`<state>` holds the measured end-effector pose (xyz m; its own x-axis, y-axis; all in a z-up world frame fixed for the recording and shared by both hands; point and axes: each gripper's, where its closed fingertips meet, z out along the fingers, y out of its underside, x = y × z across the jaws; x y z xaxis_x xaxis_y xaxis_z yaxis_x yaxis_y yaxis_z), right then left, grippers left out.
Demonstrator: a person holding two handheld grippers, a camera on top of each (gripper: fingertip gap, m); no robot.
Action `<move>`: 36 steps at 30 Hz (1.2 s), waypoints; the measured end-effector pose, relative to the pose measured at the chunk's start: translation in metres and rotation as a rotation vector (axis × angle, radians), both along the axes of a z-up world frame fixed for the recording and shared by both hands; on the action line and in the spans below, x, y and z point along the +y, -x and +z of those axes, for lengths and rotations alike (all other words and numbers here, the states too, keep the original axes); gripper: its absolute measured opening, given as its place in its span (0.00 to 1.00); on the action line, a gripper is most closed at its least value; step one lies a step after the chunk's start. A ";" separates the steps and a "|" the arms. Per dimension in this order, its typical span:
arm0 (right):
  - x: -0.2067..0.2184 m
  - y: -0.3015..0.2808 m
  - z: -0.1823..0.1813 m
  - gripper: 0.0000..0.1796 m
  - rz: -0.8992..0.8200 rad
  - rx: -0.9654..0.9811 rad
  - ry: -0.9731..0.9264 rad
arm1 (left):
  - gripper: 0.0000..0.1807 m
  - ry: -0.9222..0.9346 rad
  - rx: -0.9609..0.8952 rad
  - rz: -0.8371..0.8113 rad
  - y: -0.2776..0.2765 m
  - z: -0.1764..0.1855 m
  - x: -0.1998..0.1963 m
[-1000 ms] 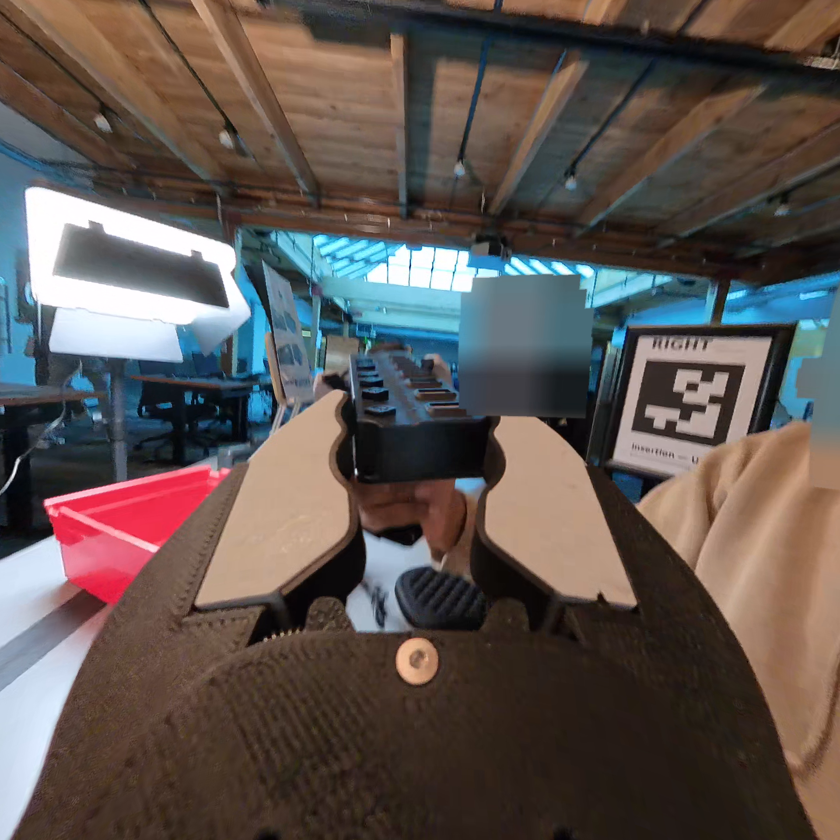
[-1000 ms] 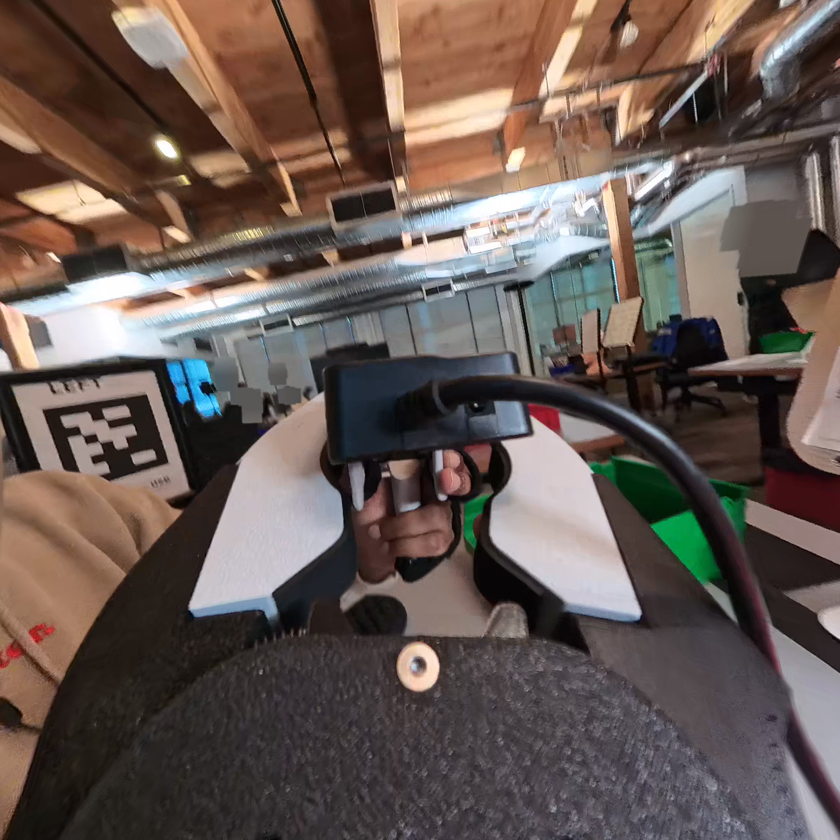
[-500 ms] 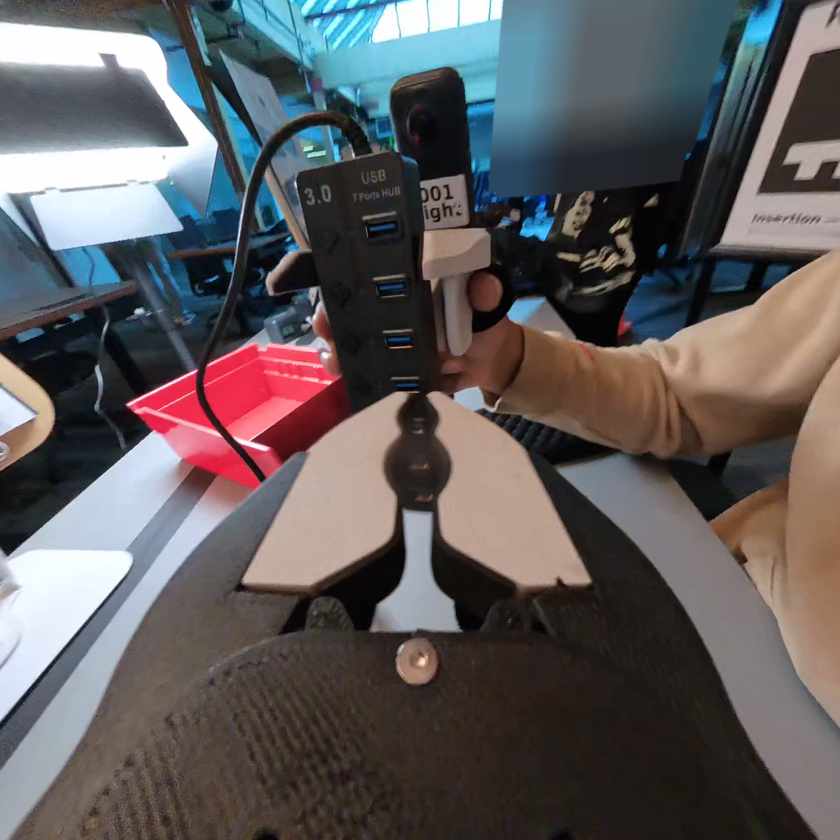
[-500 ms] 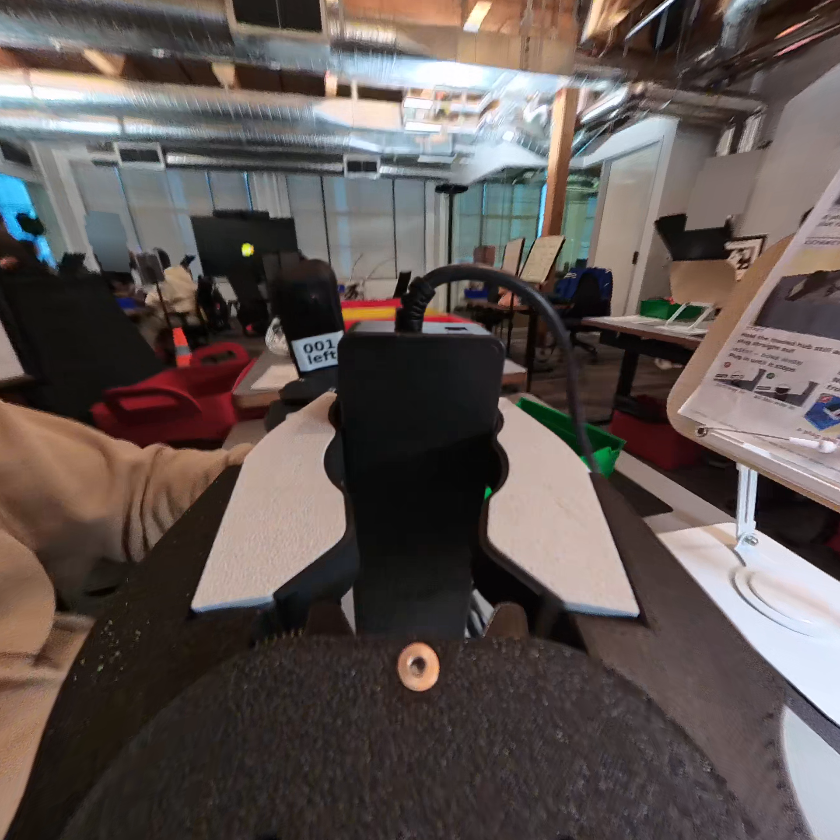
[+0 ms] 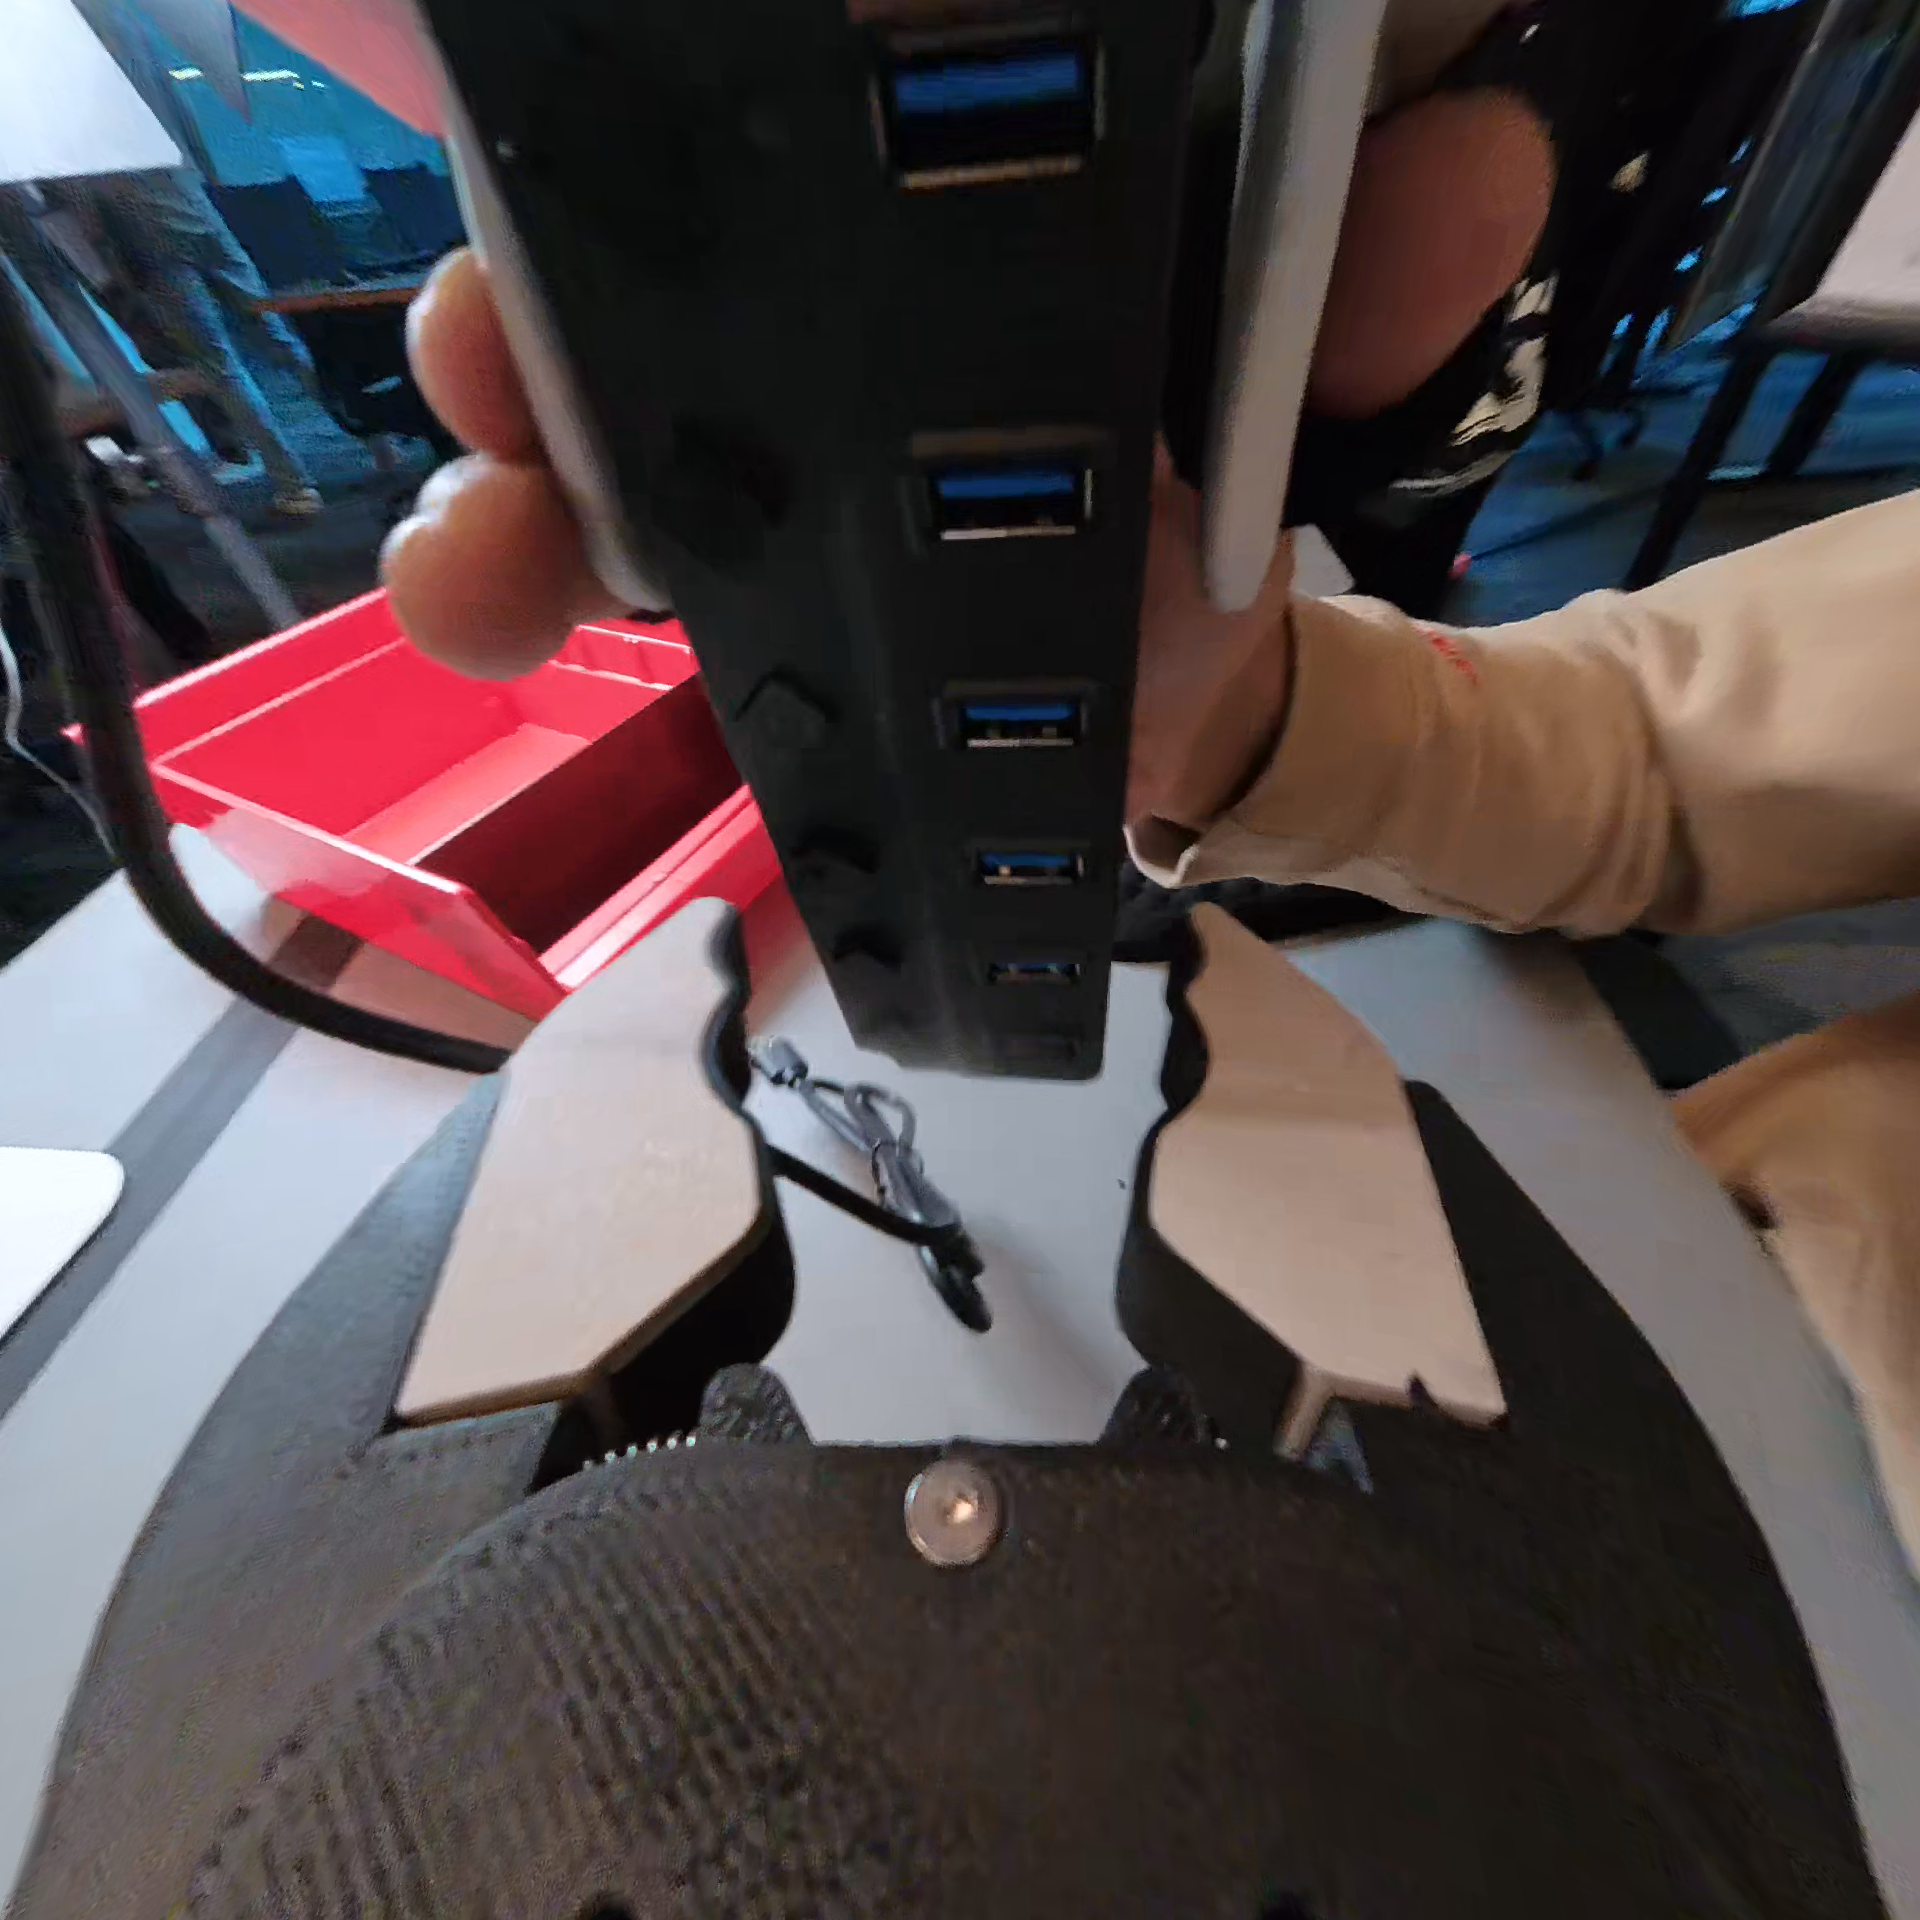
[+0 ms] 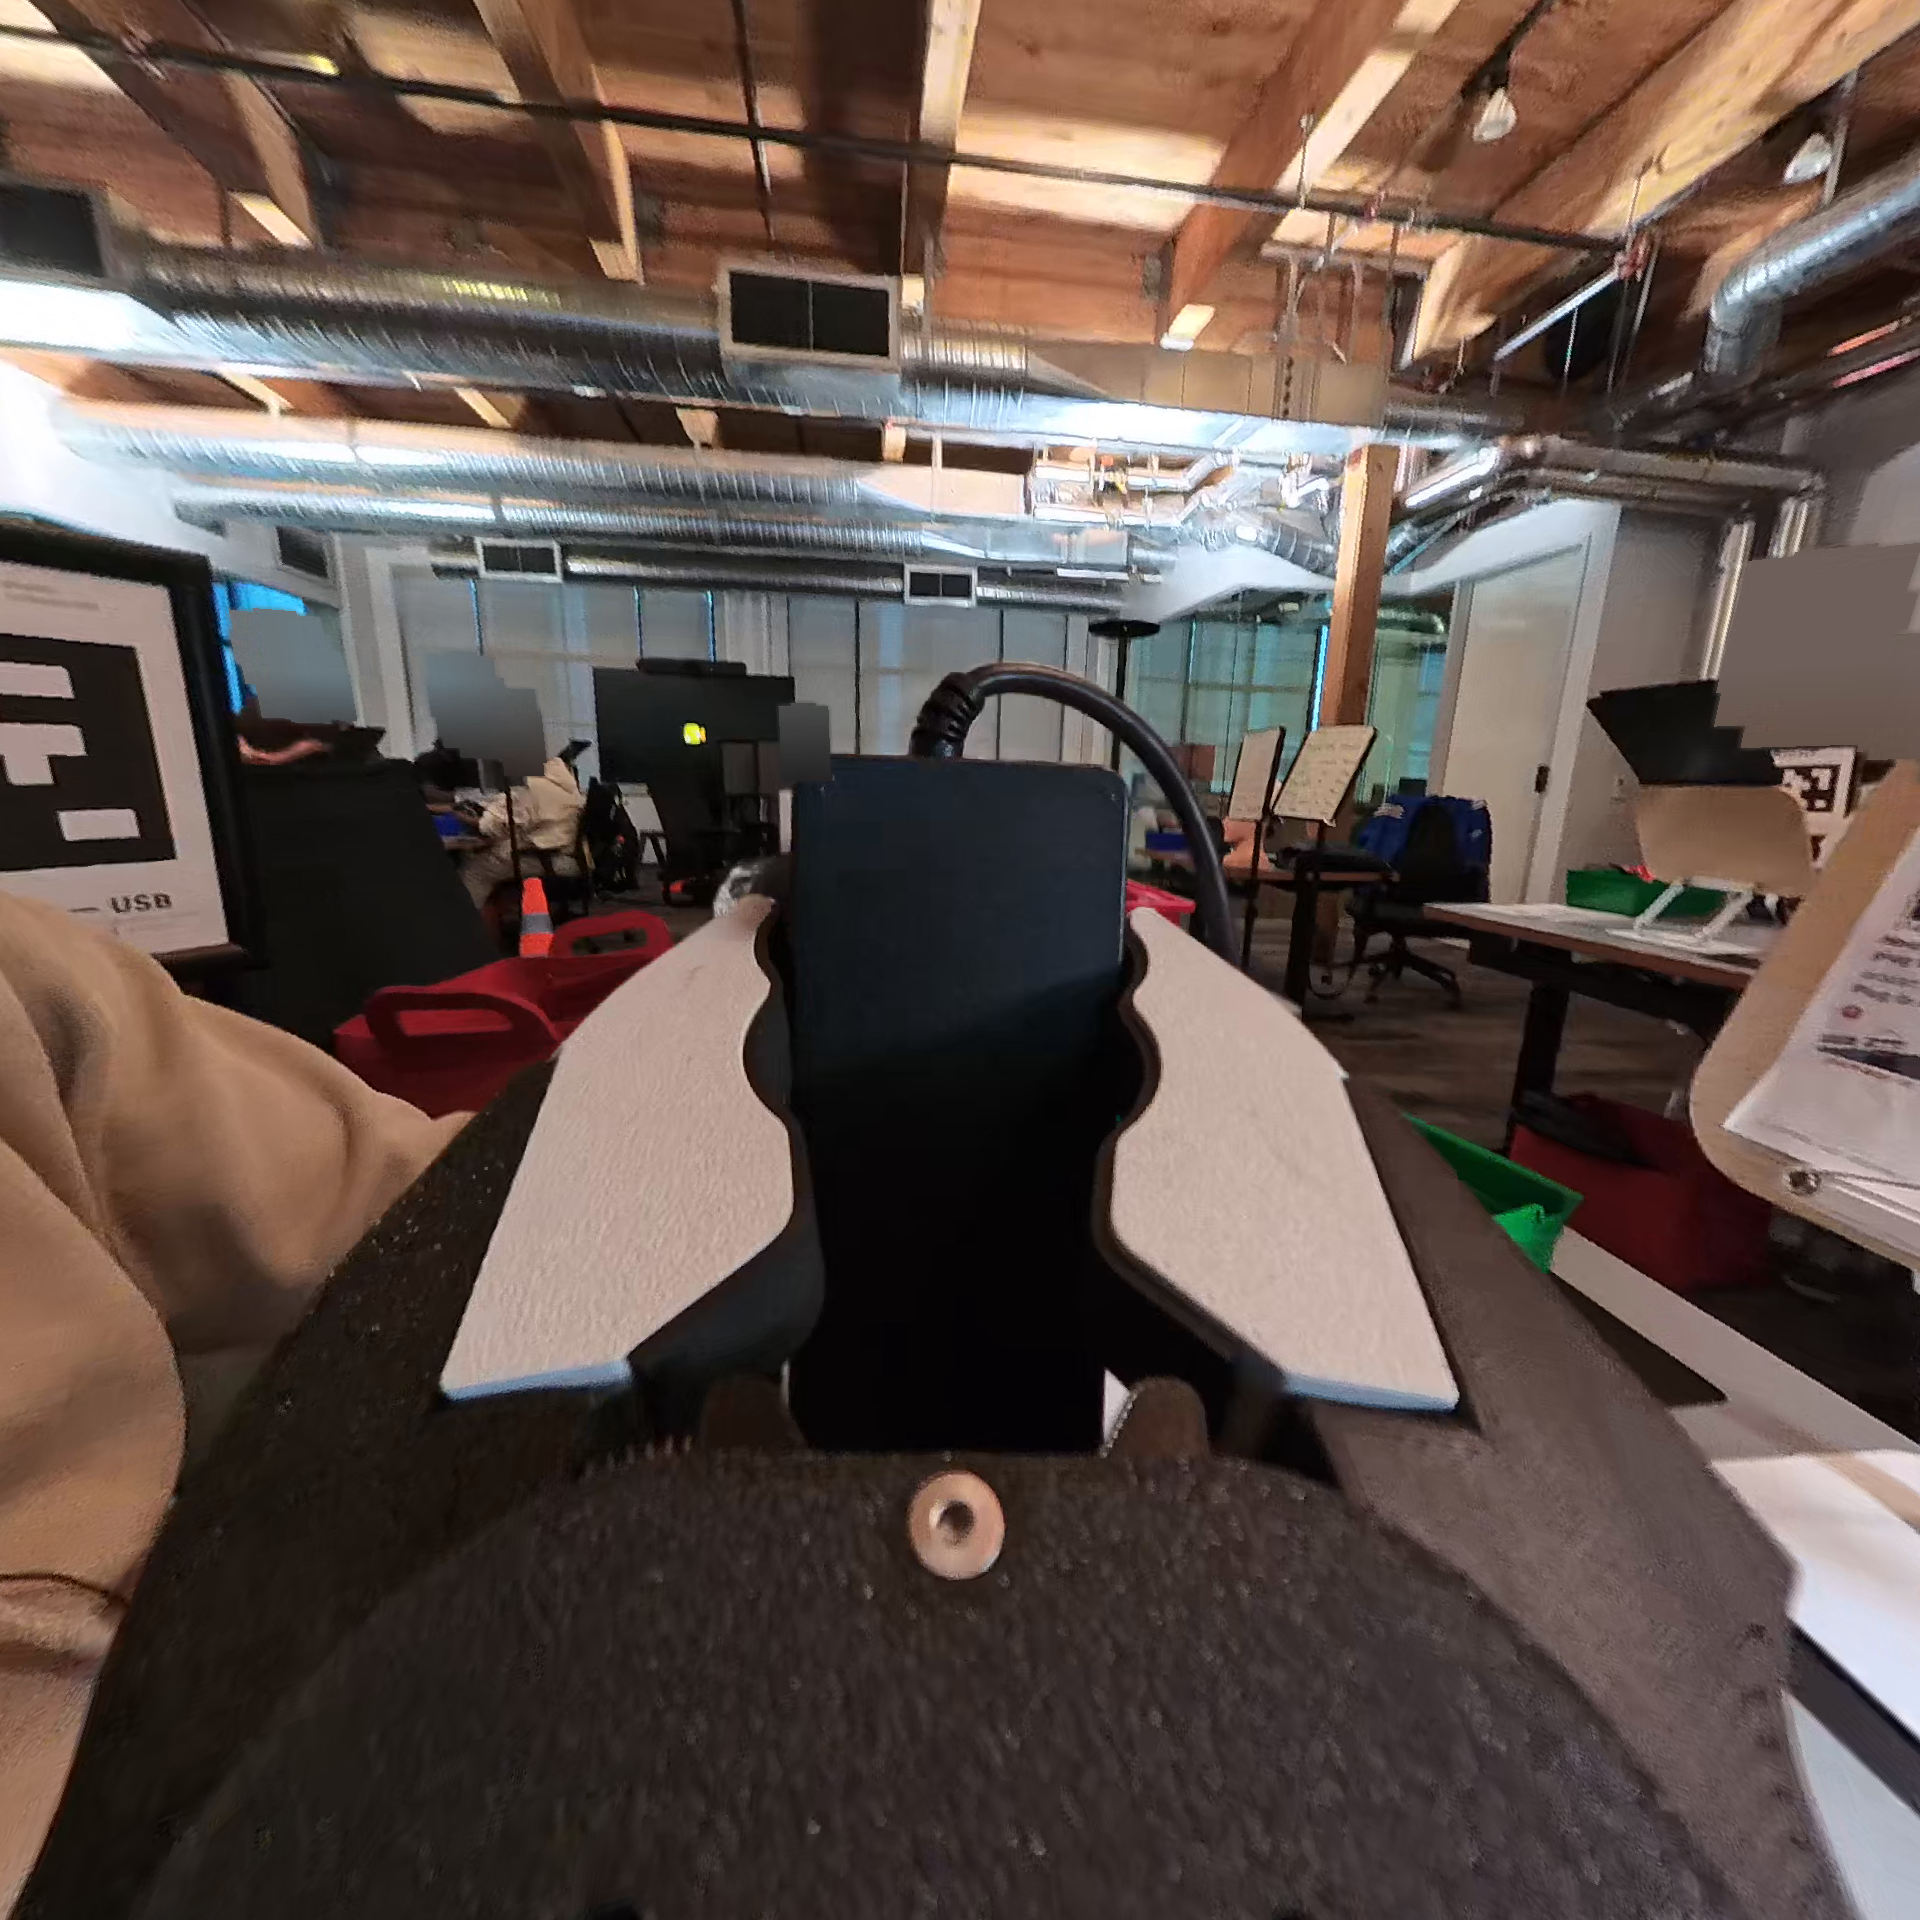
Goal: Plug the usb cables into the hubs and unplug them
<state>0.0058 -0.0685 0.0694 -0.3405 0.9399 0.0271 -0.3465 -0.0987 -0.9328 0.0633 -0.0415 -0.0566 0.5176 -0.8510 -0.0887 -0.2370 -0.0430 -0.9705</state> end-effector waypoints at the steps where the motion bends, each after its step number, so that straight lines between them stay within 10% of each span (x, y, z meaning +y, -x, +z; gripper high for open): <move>1: -0.001 -0.001 0.002 0.33 0.000 0.018 -0.001 | 0.32 -0.021 0.012 -0.001 -0.001 0.001 0.000; 36: 0.003 0.001 -0.035 0.35 0.034 -0.226 -0.124 | 0.35 -0.007 -0.107 -0.019 0.079 0.062 -0.030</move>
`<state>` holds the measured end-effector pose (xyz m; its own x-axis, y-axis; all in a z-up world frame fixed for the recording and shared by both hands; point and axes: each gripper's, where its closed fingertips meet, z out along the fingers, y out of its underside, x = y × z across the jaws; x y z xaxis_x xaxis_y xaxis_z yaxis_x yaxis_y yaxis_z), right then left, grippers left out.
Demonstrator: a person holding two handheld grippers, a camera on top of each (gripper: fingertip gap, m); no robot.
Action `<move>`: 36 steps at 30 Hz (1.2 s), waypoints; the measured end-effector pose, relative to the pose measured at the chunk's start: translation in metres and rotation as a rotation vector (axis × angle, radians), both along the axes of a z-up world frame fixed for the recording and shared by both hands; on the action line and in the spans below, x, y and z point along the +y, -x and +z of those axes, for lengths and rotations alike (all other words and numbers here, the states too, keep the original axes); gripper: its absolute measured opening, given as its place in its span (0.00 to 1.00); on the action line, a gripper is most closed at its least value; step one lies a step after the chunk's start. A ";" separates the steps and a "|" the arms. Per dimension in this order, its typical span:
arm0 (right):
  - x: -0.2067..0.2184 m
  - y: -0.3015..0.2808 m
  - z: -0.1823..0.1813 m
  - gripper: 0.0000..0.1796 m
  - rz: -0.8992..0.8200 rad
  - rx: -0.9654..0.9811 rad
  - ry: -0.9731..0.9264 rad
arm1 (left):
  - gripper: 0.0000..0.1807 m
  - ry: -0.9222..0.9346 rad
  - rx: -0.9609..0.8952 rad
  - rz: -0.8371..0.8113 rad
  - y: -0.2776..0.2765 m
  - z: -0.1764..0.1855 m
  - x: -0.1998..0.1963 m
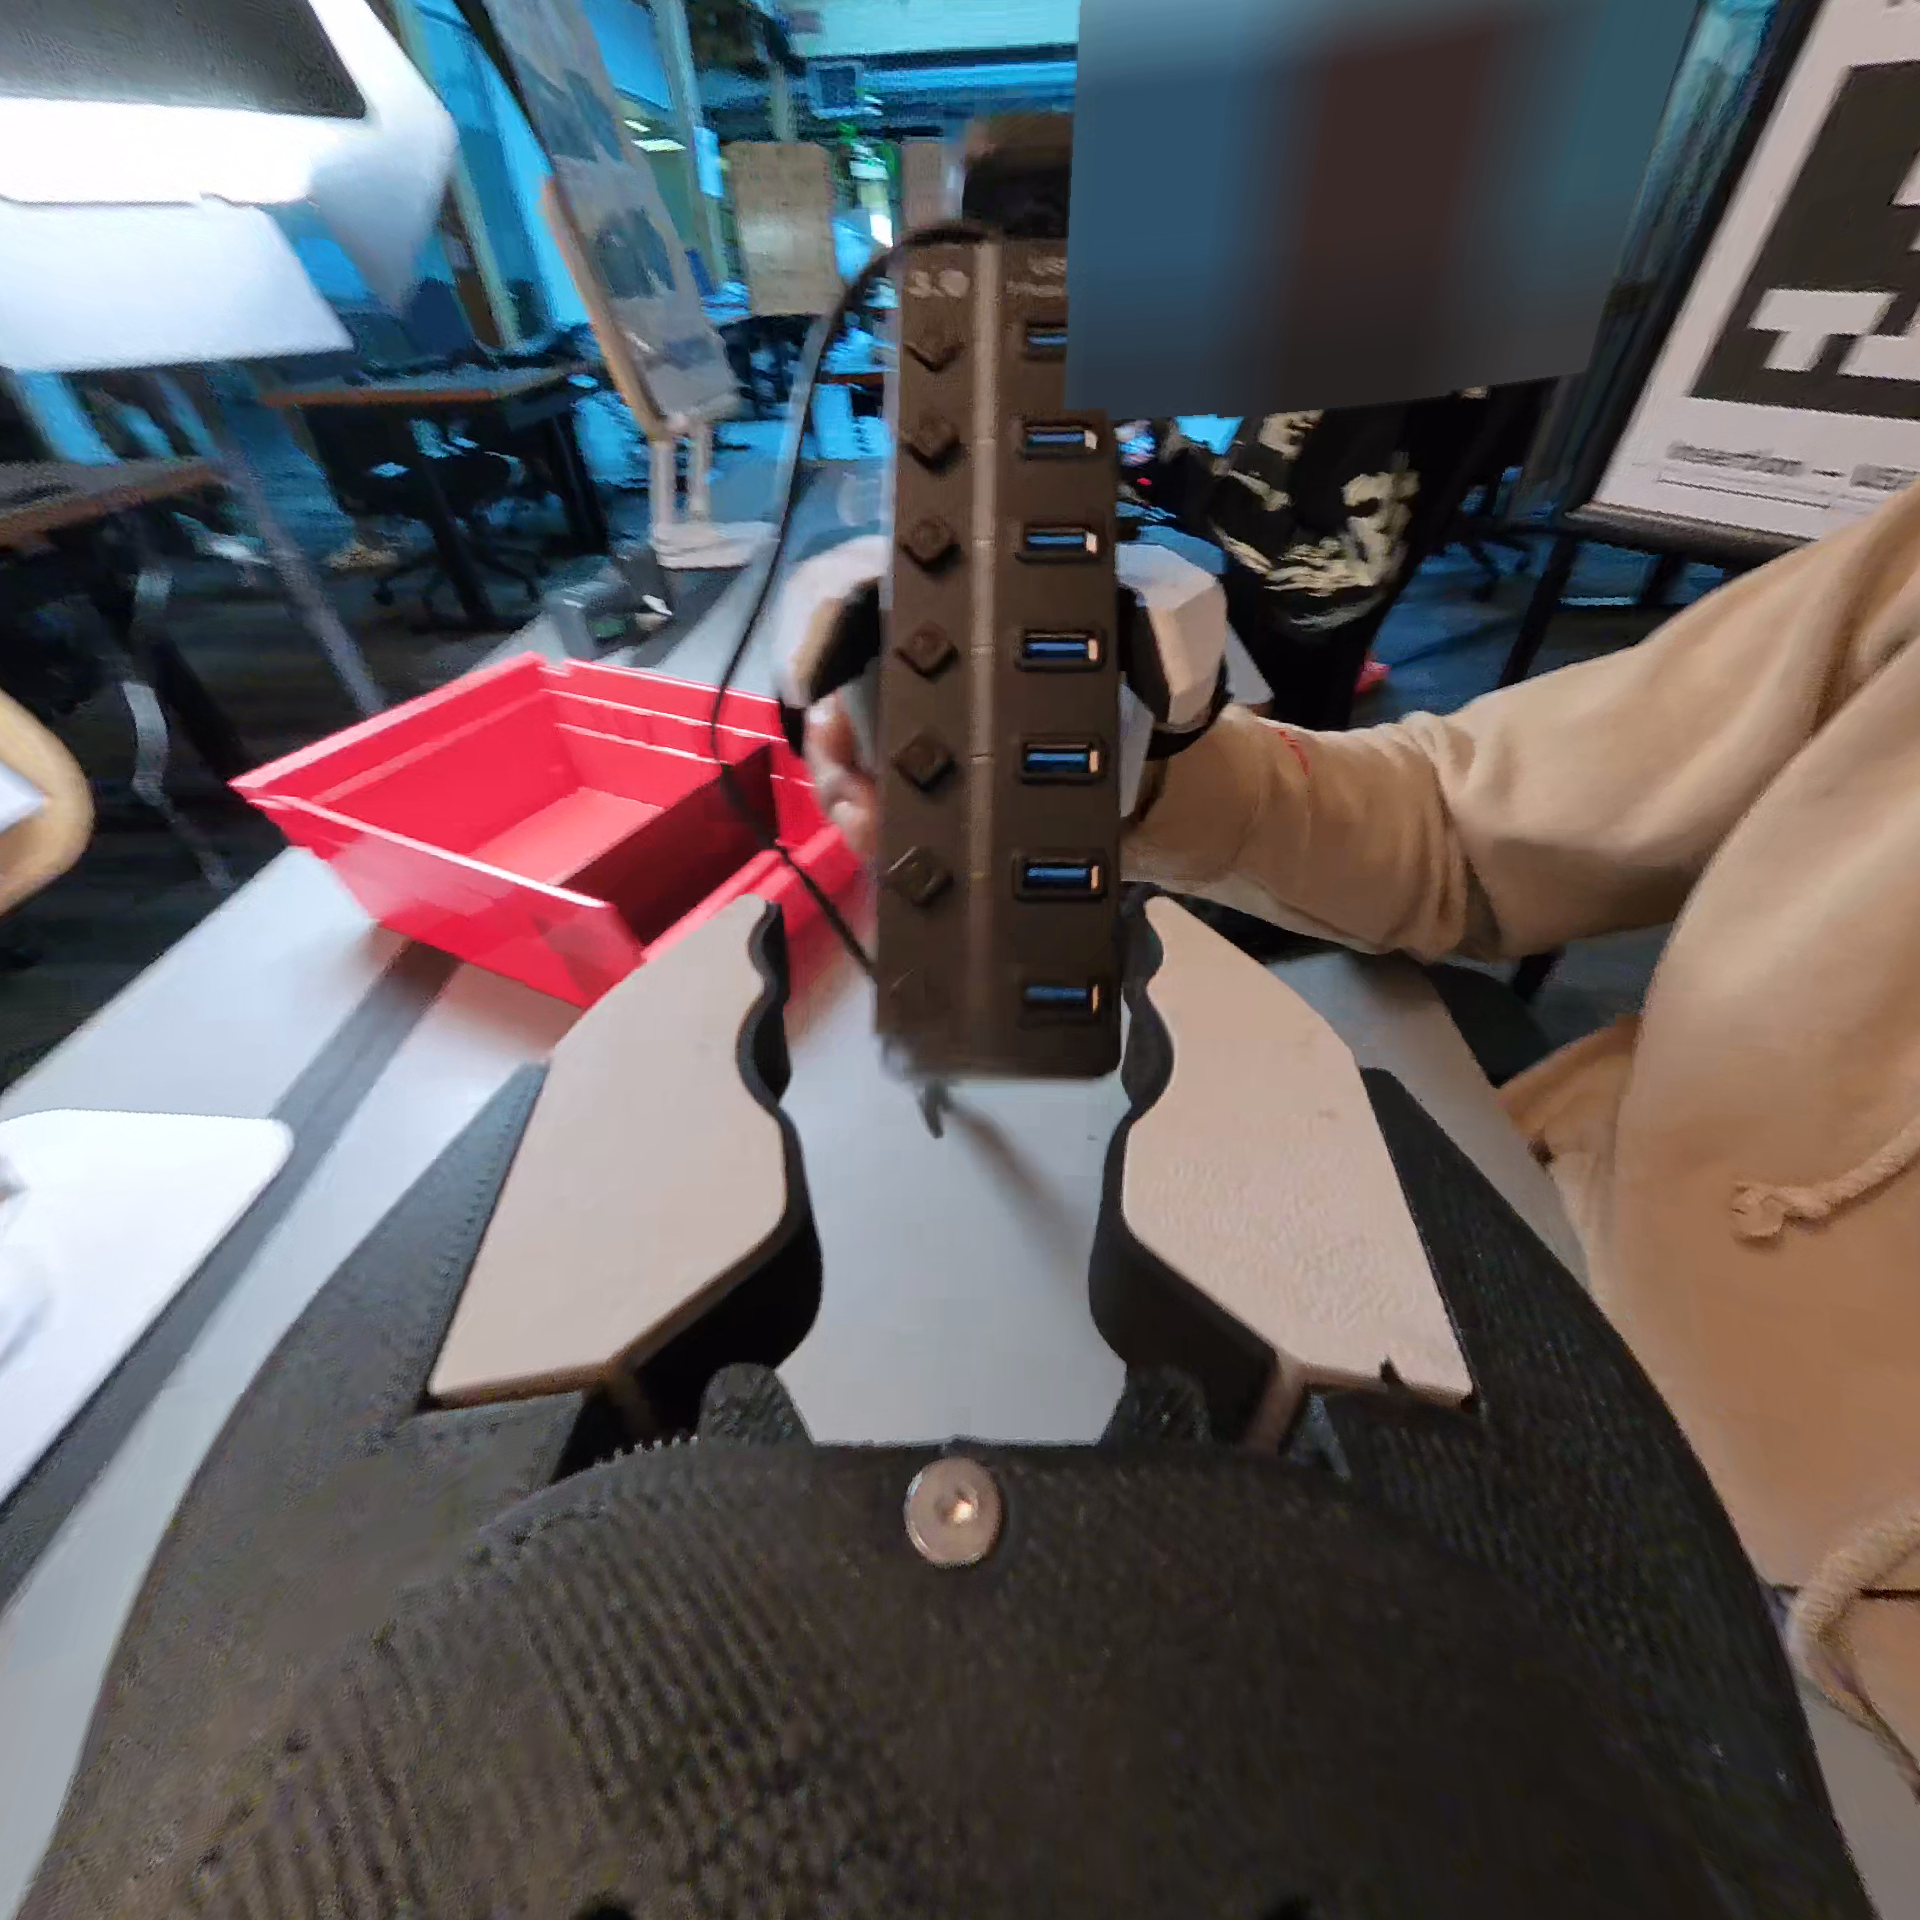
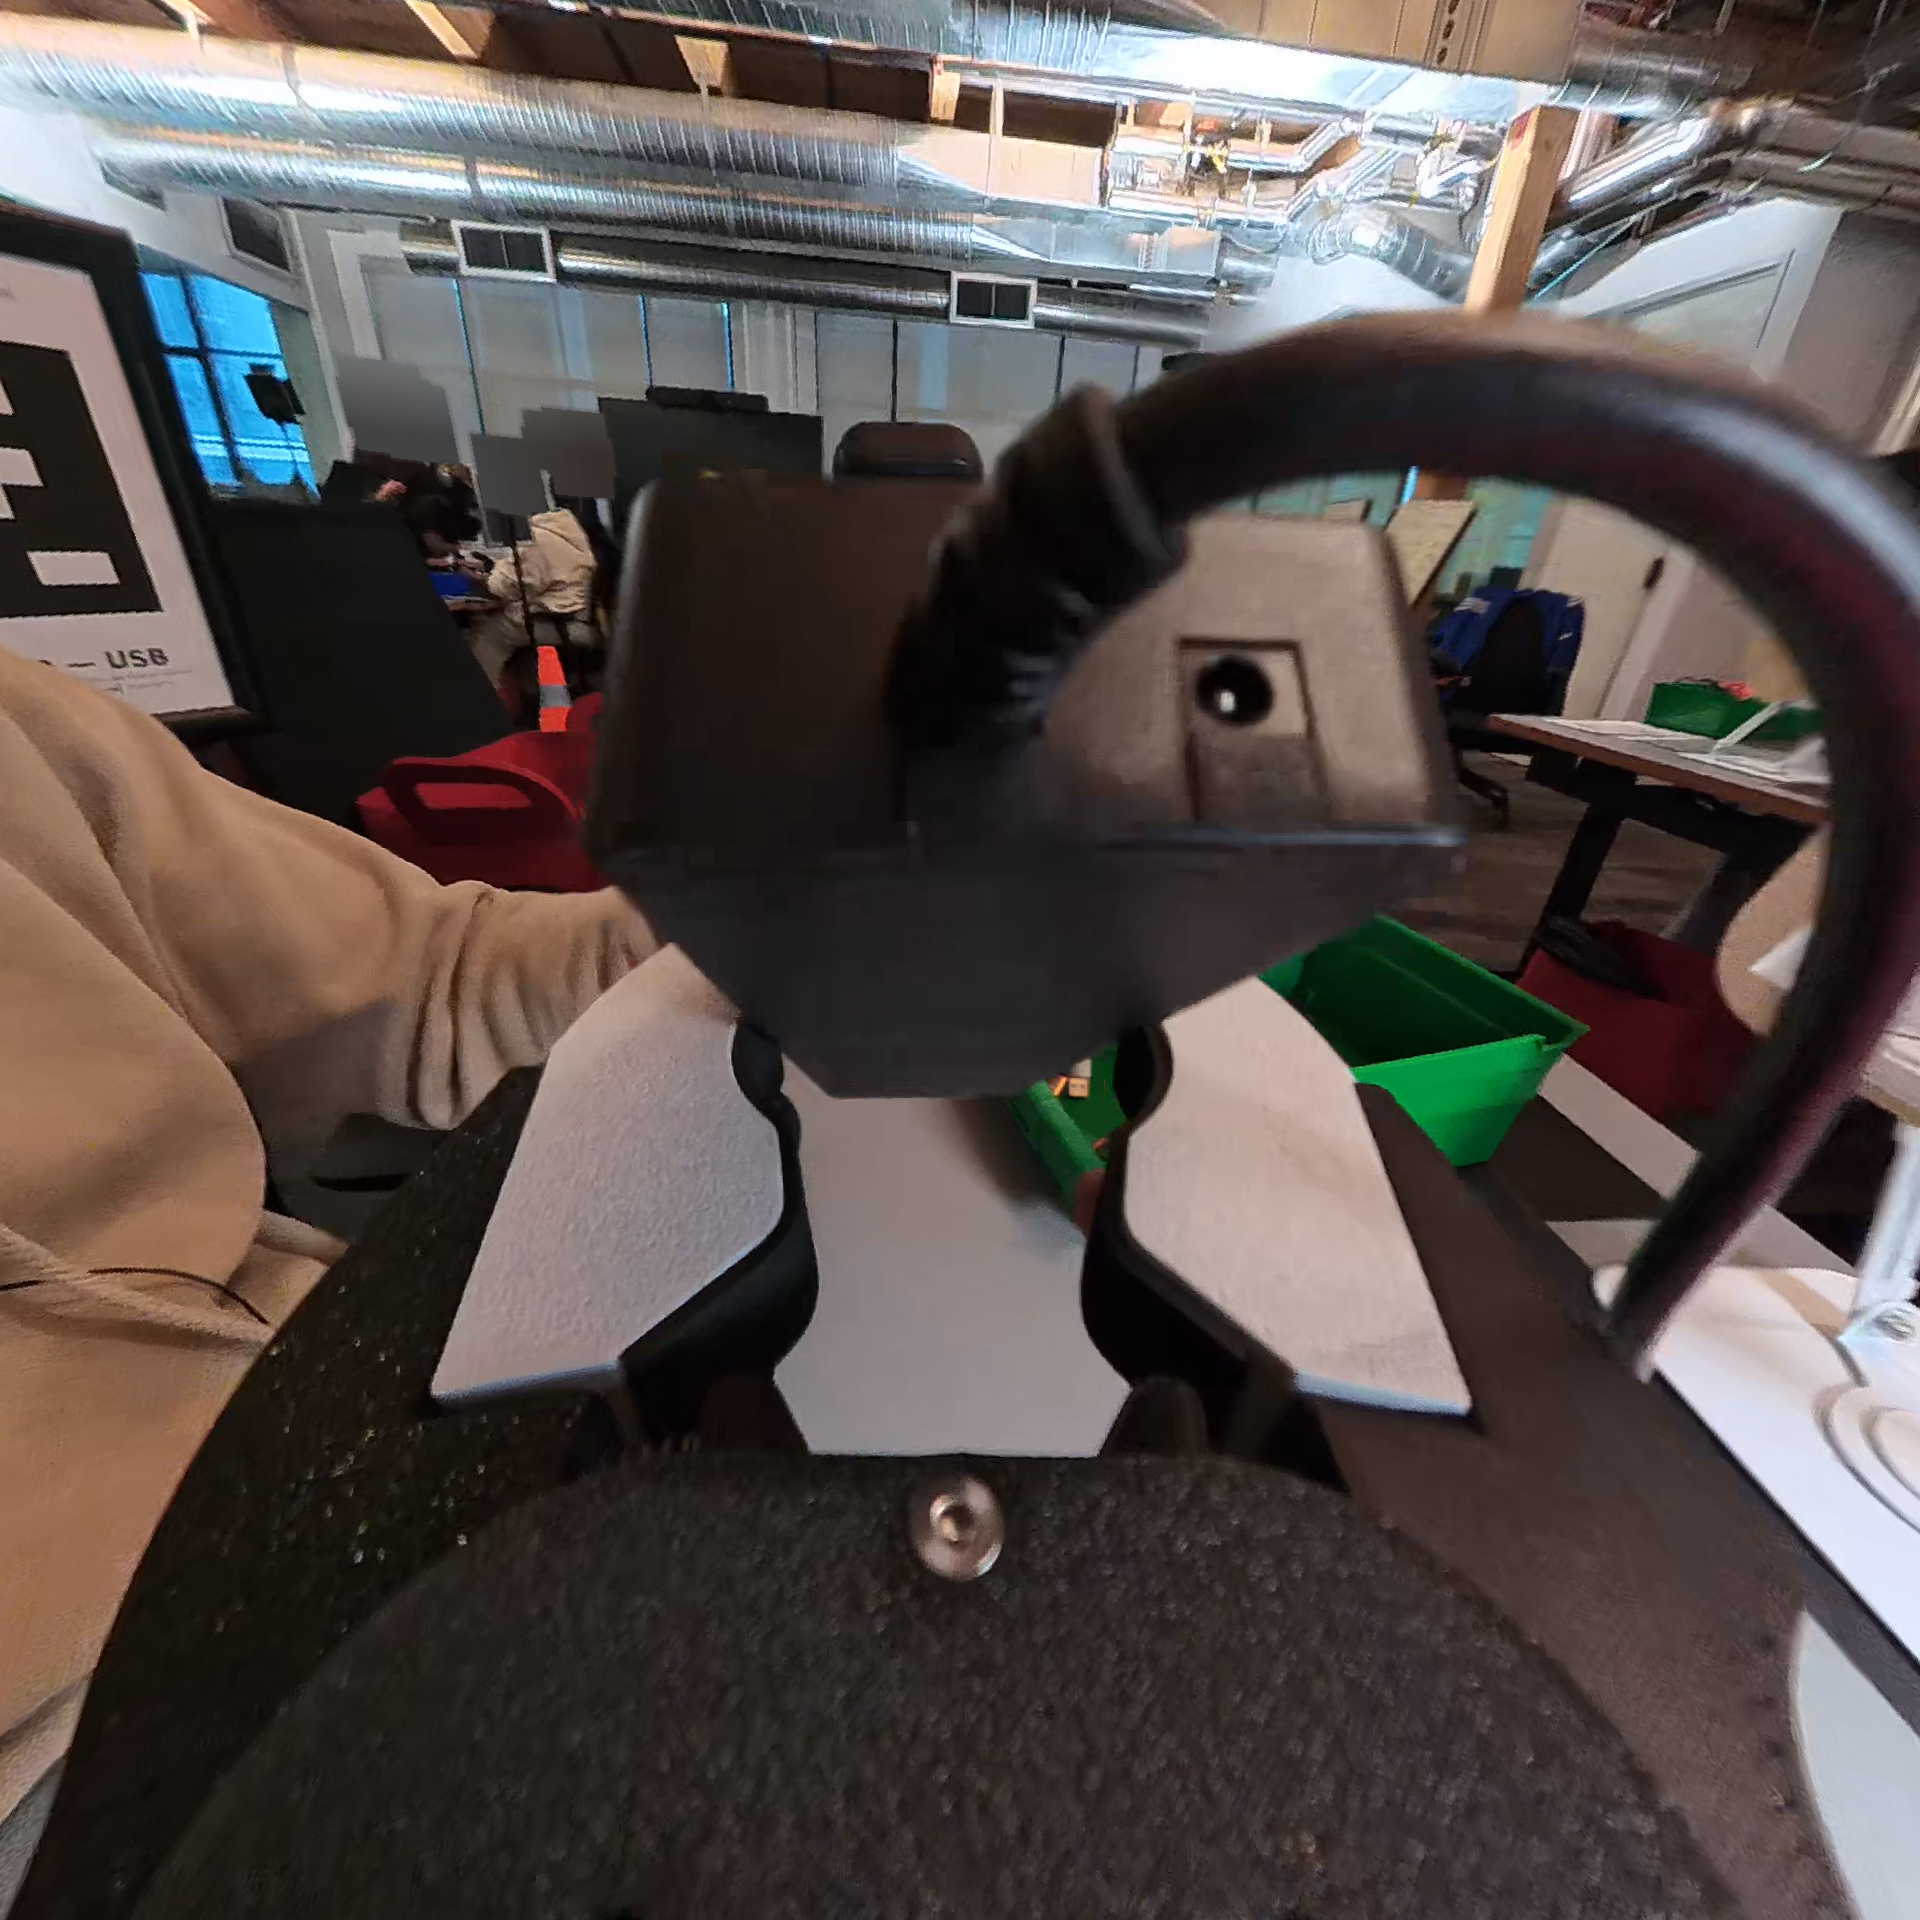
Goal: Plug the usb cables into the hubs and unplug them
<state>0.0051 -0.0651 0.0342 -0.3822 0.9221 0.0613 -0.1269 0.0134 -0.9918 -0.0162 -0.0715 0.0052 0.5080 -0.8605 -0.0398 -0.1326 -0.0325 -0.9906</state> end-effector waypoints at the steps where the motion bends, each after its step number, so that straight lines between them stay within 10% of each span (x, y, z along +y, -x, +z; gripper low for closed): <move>1: 0.004 -0.006 0.002 0.35 -0.017 0.004 -0.007 | 0.35 -0.022 -0.009 0.040 0.013 0.008 0.001; 6: 0.026 -0.046 -0.003 0.35 -0.098 0.006 -0.014 | 0.34 0.015 0.043 0.336 0.109 0.019 0.015; 16: 0.061 -0.081 -0.057 0.35 -0.181 -0.029 0.077 | 0.30 0.497 0.677 0.672 0.270 -0.106 0.037; 36: 0.057 -0.078 -0.065 0.35 -0.168 -0.049 0.089 | 0.03 0.455 0.966 0.677 0.310 -0.131 0.076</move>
<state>0.0835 -0.0078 -0.0310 -0.2232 0.9740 -0.0385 -0.0815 -0.0580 -0.9950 -0.3261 0.0045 -0.1256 0.7802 -0.4733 -0.4090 -0.6173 -0.6883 -0.3810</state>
